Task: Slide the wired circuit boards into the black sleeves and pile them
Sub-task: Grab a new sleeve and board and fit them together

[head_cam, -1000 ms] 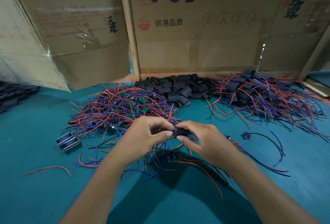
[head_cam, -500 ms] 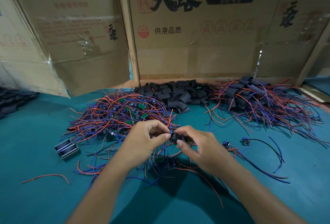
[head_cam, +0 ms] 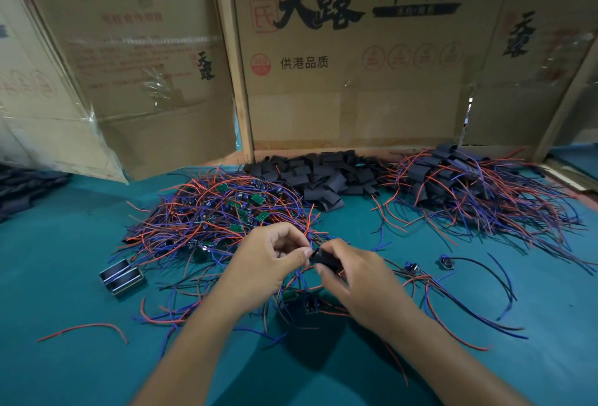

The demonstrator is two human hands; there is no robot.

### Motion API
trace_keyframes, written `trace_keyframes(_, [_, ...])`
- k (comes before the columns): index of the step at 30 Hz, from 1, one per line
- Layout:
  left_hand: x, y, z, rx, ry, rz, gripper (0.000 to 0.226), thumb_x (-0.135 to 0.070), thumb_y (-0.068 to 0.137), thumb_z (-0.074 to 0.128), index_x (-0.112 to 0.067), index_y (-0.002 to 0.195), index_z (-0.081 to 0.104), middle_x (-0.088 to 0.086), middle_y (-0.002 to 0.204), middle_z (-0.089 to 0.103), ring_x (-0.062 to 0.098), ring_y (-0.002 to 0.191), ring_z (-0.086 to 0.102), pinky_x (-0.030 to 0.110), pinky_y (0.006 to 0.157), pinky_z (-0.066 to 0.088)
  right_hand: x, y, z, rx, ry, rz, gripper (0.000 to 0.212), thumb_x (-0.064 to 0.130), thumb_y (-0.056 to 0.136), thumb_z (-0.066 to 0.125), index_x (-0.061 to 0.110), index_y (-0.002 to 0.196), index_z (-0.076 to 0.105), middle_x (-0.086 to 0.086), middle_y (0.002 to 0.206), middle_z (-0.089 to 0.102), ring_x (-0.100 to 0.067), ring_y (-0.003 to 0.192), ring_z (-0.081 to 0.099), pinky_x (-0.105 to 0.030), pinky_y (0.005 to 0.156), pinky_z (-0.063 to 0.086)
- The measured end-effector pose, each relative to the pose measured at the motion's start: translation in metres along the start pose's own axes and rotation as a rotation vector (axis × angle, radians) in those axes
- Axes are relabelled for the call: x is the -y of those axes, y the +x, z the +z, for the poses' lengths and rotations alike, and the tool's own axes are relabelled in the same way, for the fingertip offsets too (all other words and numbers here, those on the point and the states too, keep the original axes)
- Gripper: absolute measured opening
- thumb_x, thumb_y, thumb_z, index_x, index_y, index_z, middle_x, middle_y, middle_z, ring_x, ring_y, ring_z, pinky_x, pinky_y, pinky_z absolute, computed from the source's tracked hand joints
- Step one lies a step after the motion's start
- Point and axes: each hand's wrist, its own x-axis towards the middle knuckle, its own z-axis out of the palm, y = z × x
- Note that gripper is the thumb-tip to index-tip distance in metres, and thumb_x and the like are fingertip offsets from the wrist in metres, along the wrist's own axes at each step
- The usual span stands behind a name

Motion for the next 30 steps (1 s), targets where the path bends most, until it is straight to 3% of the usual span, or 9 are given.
trace_keyframes(4, [0.004, 0.003, -0.002, -0.192, 0.053, 0.030, 0.008, -0.016, 0.093, 0.066, -0.019, 0.086, 0.068, -0.002, 0.078, 0.071, 0.012, 0.072, 0.063, 0.025, 0.069, 0.047, -0.003, 0.003, -0.011, -0.062, -0.002, 0.039, 0.014, 0.032, 0.092, 0.063, 0.023, 0.099, 0.056, 0.012, 0.082, 0.061, -0.012, 0.067, 0.050, -0.040, 0.069, 0.048])
trace_keyframes(8, [0.012, 0.004, -0.009, -0.444, 0.565, 0.133, 0.007, -0.026, 0.097, 0.060, -0.022, 0.102, 0.063, -0.013, 0.093, 0.062, 0.011, 0.090, 0.055, 0.027, 0.078, 0.044, -0.019, 0.023, -0.037, -0.142, -0.128, 0.049, 0.013, 0.030, 0.093, 0.063, 0.022, 0.102, 0.060, 0.008, 0.095, 0.062, -0.016, 0.085, 0.058, -0.041, 0.076, 0.050])
trace_keyframes(10, [0.016, 0.005, -0.009, -0.449, 0.677, 0.221, 0.014, -0.024, 0.097, 0.060, -0.016, 0.107, 0.064, -0.005, 0.100, 0.062, 0.017, 0.096, 0.055, 0.033, 0.082, 0.047, -0.034, 0.042, -0.059, -0.146, -0.276, 0.027, 0.015, 0.031, 0.093, 0.063, 0.021, 0.104, 0.061, 0.005, 0.099, 0.060, -0.018, 0.090, 0.057, -0.038, 0.076, 0.049])
trace_keyframes(15, [0.022, 0.006, -0.007, -0.341, 0.770, 0.251, 0.014, -0.028, 0.100, 0.055, -0.020, 0.090, 0.060, -0.008, 0.080, 0.057, 0.015, 0.071, 0.055, 0.037, 0.060, 0.051, -0.095, 0.104, -0.136, -0.213, -0.650, 0.124, 0.019, 0.036, 0.092, 0.061, 0.020, 0.102, 0.058, -0.002, 0.095, 0.059, -0.022, 0.082, 0.056, -0.031, 0.065, 0.041])
trace_keyframes(19, [0.029, 0.009, -0.007, -0.291, 0.832, 0.204, 0.026, -0.037, 0.103, 0.046, -0.021, 0.086, 0.058, -0.007, 0.068, 0.056, 0.014, 0.059, 0.053, 0.032, 0.052, 0.045, -0.133, 0.145, -0.159, -0.184, -0.933, 0.505, 0.054, 0.048, 0.091, 0.058, 0.005, 0.123, 0.050, -0.020, 0.122, 0.054, -0.037, 0.112, 0.051, -0.047, 0.091, 0.043])
trace_keyframes(21, [0.032, 0.009, -0.006, -0.249, 0.857, 0.180, 0.027, -0.039, 0.103, 0.044, -0.022, 0.085, 0.056, -0.008, 0.062, 0.051, 0.013, 0.054, 0.051, 0.028, 0.047, 0.037, -0.129, 0.154, -0.126, -0.100, -0.887, 0.464, 0.049, 0.045, 0.091, 0.056, 0.005, 0.120, 0.052, -0.021, 0.121, 0.056, -0.037, 0.113, 0.053, -0.045, 0.092, 0.043])
trace_keyframes(24, [0.036, 0.011, -0.006, -0.202, 0.912, 0.143, 0.029, -0.043, 0.104, 0.040, -0.024, 0.088, 0.054, -0.009, 0.062, 0.050, 0.012, 0.053, 0.049, 0.025, 0.046, 0.029, -0.112, 0.165, -0.048, 0.175, -0.625, 0.310, 0.034, 0.041, 0.094, 0.052, 0.009, 0.105, 0.058, -0.016, 0.111, 0.061, -0.033, 0.105, 0.058, -0.038, 0.084, 0.048])
trace_keyframes(27, [0.041, 0.012, -0.008, -0.183, 0.936, 0.111, 0.029, -0.045, 0.105, 0.037, -0.026, 0.087, 0.051, -0.008, 0.064, 0.051, 0.013, 0.054, 0.049, 0.023, 0.045, 0.027, -0.103, 0.176, 0.002, 0.280, -0.517, 0.387, 0.044, 0.053, 0.091, 0.058, 0.011, 0.104, 0.052, -0.009, 0.105, 0.055, -0.030, 0.099, 0.057, -0.037, 0.076, 0.047])
trace_keyframes(30, [0.044, 0.011, -0.012, -0.174, 0.947, 0.080, 0.029, -0.045, 0.105, 0.035, -0.026, 0.087, 0.048, -0.008, 0.065, 0.050, 0.013, 0.055, 0.048, 0.023, 0.047, 0.028, -0.108, 0.186, 0.018, 0.319, -0.448, 0.482, 0.042, 0.050, 0.087, 0.067, 0.010, 0.088, 0.052, -0.012, 0.091, 0.060, -0.031, 0.087, 0.062, -0.035, 0.061, 0.043])
